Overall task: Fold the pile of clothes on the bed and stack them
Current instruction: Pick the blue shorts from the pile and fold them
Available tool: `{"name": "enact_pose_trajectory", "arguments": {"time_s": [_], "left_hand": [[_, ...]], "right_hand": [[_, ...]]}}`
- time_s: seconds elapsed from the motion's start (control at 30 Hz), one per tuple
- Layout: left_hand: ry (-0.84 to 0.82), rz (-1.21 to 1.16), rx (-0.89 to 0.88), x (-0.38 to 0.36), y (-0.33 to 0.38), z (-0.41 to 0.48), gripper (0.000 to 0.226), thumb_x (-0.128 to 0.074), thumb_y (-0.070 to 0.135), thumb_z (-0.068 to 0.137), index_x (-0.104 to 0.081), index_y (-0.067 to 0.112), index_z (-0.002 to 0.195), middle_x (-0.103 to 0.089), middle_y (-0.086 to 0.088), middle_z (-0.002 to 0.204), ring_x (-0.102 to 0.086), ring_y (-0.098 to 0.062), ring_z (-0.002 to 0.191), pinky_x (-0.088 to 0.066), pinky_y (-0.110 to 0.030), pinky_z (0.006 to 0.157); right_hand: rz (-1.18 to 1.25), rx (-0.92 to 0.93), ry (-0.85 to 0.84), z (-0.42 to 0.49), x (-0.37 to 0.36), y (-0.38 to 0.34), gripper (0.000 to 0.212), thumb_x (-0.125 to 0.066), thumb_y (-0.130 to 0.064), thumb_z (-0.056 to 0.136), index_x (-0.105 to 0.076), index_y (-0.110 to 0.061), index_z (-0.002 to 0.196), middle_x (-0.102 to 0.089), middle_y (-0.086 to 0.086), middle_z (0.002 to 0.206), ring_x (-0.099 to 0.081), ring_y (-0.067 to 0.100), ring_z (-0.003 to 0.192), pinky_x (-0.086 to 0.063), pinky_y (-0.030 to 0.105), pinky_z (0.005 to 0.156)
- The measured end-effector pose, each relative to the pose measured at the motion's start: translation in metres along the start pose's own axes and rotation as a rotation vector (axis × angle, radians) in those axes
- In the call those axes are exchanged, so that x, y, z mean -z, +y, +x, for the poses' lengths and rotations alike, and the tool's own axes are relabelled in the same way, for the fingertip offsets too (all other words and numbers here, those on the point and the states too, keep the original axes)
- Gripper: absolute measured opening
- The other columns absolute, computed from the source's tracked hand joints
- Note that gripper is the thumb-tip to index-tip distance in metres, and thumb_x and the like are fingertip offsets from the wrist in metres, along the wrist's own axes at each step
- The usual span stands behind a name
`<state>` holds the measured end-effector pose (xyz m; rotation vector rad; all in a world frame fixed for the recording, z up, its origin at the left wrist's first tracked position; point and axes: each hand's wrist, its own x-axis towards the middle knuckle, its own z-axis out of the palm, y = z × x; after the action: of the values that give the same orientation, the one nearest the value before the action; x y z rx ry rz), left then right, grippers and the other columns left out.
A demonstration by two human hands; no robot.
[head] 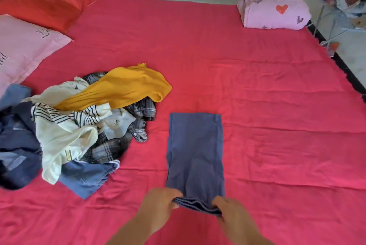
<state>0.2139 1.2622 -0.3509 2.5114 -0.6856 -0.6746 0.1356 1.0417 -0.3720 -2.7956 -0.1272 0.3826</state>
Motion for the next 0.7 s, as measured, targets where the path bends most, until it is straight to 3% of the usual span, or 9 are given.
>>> {"name": "enact_pose_trajectory", "arguments": {"time_s": [0.13, 0.27, 0.37, 0.47, 0.53, 0.6, 0.7], "left_hand": [[-0.022, 0.001, -0.01, -0.012, -0.011, 0.021, 0.009, -0.057, 0.025, 0.087, -0.061, 0.016, 0.088, -0.066, -0.004, 0.09, -0.059, -0.019, 0.09, -0.033, -0.028, 0.07], [-0.031, 0.008, -0.021, -0.02, -0.026, 0.056, 0.012, -0.051, 0.023, 0.084, -0.059, 0.016, 0.09, -0.065, -0.004, 0.09, -0.058, -0.021, 0.09, -0.032, -0.026, 0.069], [0.067, -0.03, -0.016, -0.021, -0.036, 0.09, 0.027, -0.051, 0.028, 0.084, -0.062, 0.02, 0.107, -0.067, 0.0, 0.103, -0.059, -0.019, 0.1, -0.037, -0.026, 0.08], [0.225, -0.12, 0.015, -0.018, -0.044, 0.129, 0.038, -0.06, 0.022, 0.088, -0.055, 0.02, 0.126, -0.063, 0.001, 0.121, -0.056, -0.019, 0.113, -0.038, -0.022, 0.09], [0.313, -0.231, 0.048, -0.012, -0.047, 0.154, 0.043, -0.063, 0.02, 0.087, -0.052, 0.018, 0.128, -0.064, -0.001, 0.115, -0.058, -0.016, 0.104, -0.035, -0.015, 0.08], [0.374, -0.398, 0.117, -0.008, -0.05, 0.177, 0.044, -0.066, 0.02, 0.084, -0.053, 0.018, 0.126, -0.064, 0.001, 0.101, -0.056, -0.01, 0.091, -0.033, -0.012, 0.073], [0.437, -0.583, 0.214, -0.009, -0.056, 0.203, 0.042, -0.068, 0.021, 0.083, -0.054, 0.017, 0.123, -0.053, 0.011, 0.086, -0.05, -0.005, 0.081, -0.035, -0.008, 0.064]], "right_hand": [[0.026, -0.037, -0.002, 0.013, -0.013, 0.007, 0.038, -0.059, -0.033, 0.046, -0.04, -0.03, 0.078, -0.055, -0.019, 0.057, -0.052, 0.001, 0.044, -0.033, 0.015, 0.042], [0.104, -0.044, 0.054, 0.044, -0.018, 0.03, 0.022, -0.05, -0.033, 0.063, -0.044, -0.029, 0.084, -0.061, -0.014, 0.066, -0.058, 0.008, 0.056, -0.037, 0.019, 0.051], [0.166, -0.116, 0.05, 0.078, -0.015, 0.049, 0.028, -0.053, -0.027, 0.064, -0.058, -0.027, 0.092, -0.067, -0.005, 0.079, -0.064, 0.018, 0.073, -0.039, 0.024, 0.068], [0.205, -0.148, 0.102, 0.117, -0.007, 0.06, 0.036, -0.05, -0.025, 0.072, -0.063, -0.014, 0.105, -0.068, 0.003, 0.093, -0.063, 0.023, 0.086, -0.038, 0.024, 0.073], [0.258, -0.171, 0.153, 0.141, -0.005, 0.068, 0.028, -0.057, -0.014, 0.081, -0.06, -0.013, 0.108, -0.066, 0.001, 0.095, -0.062, 0.023, 0.089, -0.036, 0.02, 0.071], [0.338, -0.205, 0.206, 0.163, -0.004, 0.076, 0.033, -0.063, -0.003, 0.08, -0.058, -0.013, 0.112, -0.062, -0.003, 0.092, -0.062, 0.02, 0.087, -0.034, 0.014, 0.068], [0.401, -0.251, 0.254, 0.192, -0.008, 0.085, 0.04, -0.064, 0.0, 0.08, -0.054, -0.011, 0.118, -0.056, -0.004, 0.09, -0.055, 0.014, 0.08, -0.032, 0.006, 0.062]]}}
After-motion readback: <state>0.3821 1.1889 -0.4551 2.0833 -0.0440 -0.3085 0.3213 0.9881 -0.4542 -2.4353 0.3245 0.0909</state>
